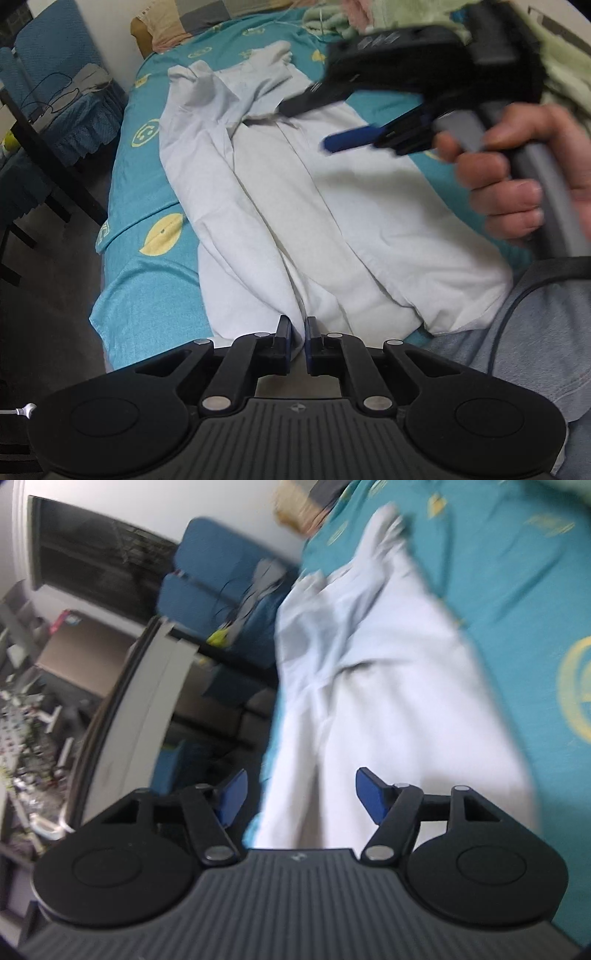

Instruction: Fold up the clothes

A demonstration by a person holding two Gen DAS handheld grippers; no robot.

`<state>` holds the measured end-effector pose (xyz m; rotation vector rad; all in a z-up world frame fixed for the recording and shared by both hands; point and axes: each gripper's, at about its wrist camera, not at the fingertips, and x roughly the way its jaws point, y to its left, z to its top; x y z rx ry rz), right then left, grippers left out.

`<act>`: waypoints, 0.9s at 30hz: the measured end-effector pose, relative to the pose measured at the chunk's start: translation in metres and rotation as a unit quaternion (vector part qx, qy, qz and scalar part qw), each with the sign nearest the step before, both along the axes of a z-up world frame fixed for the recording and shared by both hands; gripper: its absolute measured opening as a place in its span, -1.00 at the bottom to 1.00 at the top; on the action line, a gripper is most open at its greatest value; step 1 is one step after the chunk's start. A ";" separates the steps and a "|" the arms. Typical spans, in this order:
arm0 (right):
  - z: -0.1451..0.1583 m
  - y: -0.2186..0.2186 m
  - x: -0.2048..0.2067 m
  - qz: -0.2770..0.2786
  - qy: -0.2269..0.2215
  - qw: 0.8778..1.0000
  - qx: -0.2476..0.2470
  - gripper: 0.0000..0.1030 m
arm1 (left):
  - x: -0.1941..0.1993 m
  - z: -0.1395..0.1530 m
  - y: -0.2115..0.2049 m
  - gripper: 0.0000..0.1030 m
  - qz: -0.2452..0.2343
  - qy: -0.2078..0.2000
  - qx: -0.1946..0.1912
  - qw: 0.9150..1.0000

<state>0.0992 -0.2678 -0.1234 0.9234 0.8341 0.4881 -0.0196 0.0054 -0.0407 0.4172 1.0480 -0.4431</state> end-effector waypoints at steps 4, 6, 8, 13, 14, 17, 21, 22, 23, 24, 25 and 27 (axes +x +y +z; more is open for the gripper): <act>-0.014 0.037 0.028 0.044 0.018 0.999 0.011 0.14 | 0.000 0.020 0.016 -0.87 0.016 -0.002 -0.032 0.999; -0.022 0.051 0.037 0.056 0.031 0.998 0.020 0.14 | 0.001 0.029 0.023 -0.87 0.023 -0.001 -0.047 0.999; -0.030 0.061 0.046 0.065 0.040 0.997 0.028 0.13 | 0.002 0.034 0.029 -0.88 0.033 0.009 -0.064 0.997; -0.033 0.082 0.055 0.084 0.037 0.996 -0.017 -0.75 | 0.006 0.024 0.029 -0.92 0.025 0.044 -0.080 0.995; -0.029 0.081 0.052 0.075 0.030 0.996 -0.039 -0.80 | 0.007 0.016 0.027 -0.92 0.021 0.063 -0.082 0.994; -0.019 0.072 0.045 0.040 0.010 0.995 -0.091 -0.86 | 0.010 -0.007 0.017 -0.92 0.013 0.090 -0.069 0.993; -0.017 0.066 0.041 0.044 0.018 0.990 -0.131 -0.81 | 0.021 -0.015 0.017 -0.75 0.022 0.102 -0.081 0.991; -0.017 0.066 0.040 0.054 0.021 0.988 -0.140 -0.81 | 0.024 -0.016 0.019 -0.56 0.027 0.106 -0.087 0.990; -0.015 0.064 0.036 0.058 0.023 0.987 -0.149 -0.81 | 0.027 -0.015 0.024 -0.45 0.036 0.109 -0.095 0.989; -0.010 0.061 0.029 0.055 0.022 0.986 -0.156 -0.80 | 0.030 -0.013 0.029 -0.23 0.048 0.107 -0.106 0.987; -0.006 0.057 0.022 0.052 0.020 0.985 -0.164 -0.78 | 0.033 -0.010 0.034 -0.01 0.059 0.105 -0.116 0.986; 0.005 0.045 0.004 0.047 0.020 0.983 -0.178 -0.74 | 0.041 -0.006 0.044 0.30 0.085 0.094 -0.140 0.982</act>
